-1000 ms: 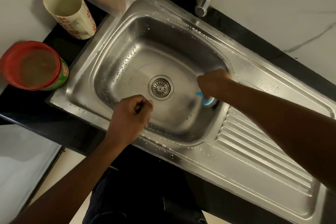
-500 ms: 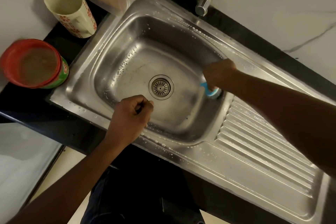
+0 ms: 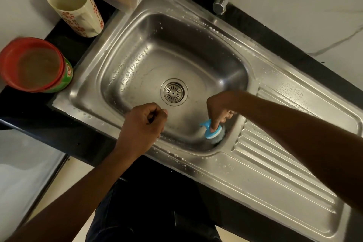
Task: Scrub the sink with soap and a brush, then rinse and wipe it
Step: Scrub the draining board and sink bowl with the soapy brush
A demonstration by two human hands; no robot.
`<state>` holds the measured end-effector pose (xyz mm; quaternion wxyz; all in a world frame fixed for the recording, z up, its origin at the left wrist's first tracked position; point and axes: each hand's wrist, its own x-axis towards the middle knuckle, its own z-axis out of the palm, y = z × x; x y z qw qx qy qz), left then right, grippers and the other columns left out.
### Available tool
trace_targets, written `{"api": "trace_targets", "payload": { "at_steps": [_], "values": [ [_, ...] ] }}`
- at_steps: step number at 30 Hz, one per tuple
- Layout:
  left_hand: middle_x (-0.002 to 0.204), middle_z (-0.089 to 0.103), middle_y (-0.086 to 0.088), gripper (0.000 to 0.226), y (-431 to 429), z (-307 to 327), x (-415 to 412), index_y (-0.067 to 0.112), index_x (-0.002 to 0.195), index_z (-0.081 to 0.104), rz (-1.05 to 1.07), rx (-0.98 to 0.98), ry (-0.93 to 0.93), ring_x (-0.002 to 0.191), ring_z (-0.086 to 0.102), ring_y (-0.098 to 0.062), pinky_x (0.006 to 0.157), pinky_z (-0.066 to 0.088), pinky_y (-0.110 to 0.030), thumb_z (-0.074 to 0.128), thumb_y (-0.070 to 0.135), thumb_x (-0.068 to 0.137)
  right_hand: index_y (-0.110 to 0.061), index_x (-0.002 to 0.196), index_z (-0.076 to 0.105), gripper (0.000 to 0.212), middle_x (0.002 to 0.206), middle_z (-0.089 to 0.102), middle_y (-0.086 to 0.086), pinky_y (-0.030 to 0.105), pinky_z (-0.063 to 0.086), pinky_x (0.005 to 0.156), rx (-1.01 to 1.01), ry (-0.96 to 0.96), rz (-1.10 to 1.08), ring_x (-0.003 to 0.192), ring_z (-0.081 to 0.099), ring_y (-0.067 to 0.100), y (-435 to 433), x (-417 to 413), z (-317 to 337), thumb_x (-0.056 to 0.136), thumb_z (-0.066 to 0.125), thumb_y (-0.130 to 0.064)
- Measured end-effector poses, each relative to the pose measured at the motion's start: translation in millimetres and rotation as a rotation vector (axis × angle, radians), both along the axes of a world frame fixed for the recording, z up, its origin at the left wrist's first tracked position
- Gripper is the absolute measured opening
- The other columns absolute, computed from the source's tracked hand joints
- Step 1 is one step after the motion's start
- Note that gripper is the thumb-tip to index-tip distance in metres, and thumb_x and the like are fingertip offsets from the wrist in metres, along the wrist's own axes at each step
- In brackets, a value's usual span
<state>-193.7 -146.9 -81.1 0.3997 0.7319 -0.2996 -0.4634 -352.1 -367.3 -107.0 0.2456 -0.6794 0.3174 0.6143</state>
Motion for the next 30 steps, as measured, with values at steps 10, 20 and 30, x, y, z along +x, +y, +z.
{"api": "trace_targets", "payload": {
  "at_steps": [10,20,30],
  "values": [
    [0.062,0.068,-0.008,0.028,0.3,2.1,1.3,0.006,0.081,0.070,0.005,0.024,-0.005,0.060,0.066,-0.038,0.059,0.059,-0.054,0.065,0.022,0.104,-0.025,0.103,0.060,0.040,0.095,0.062,-0.003,0.035,0.055,0.089,-0.265,-0.142,0.099,0.095,0.063,0.022,24.3,6.5,-27.7,0.081,0.086,-0.047],
    [0.060,0.067,-0.011,0.031,-6.1,1.1,-0.8,0.009,0.075,0.067,-0.017,0.002,-0.010,0.058,0.063,-0.042,0.053,0.057,-0.049,0.066,0.023,0.103,-0.015,0.070,0.065,0.041,0.062,0.061,-0.004,0.031,0.053,0.072,-0.138,-0.178,0.079,0.068,0.061,0.019,27.7,-9.3,-3.6,0.078,0.087,-0.049],
    [0.060,0.067,-0.007,0.032,-10.4,-3.5,-2.2,0.009,0.073,0.066,-0.035,0.001,-0.003,0.053,0.063,-0.031,0.054,0.056,-0.041,0.065,0.023,0.103,-0.020,0.106,0.069,0.019,0.091,0.065,-0.001,0.034,0.057,0.081,-0.725,-0.226,0.327,0.096,0.071,0.023,-28.0,-1.7,41.7,0.090,0.075,-0.029]
  ]
}}
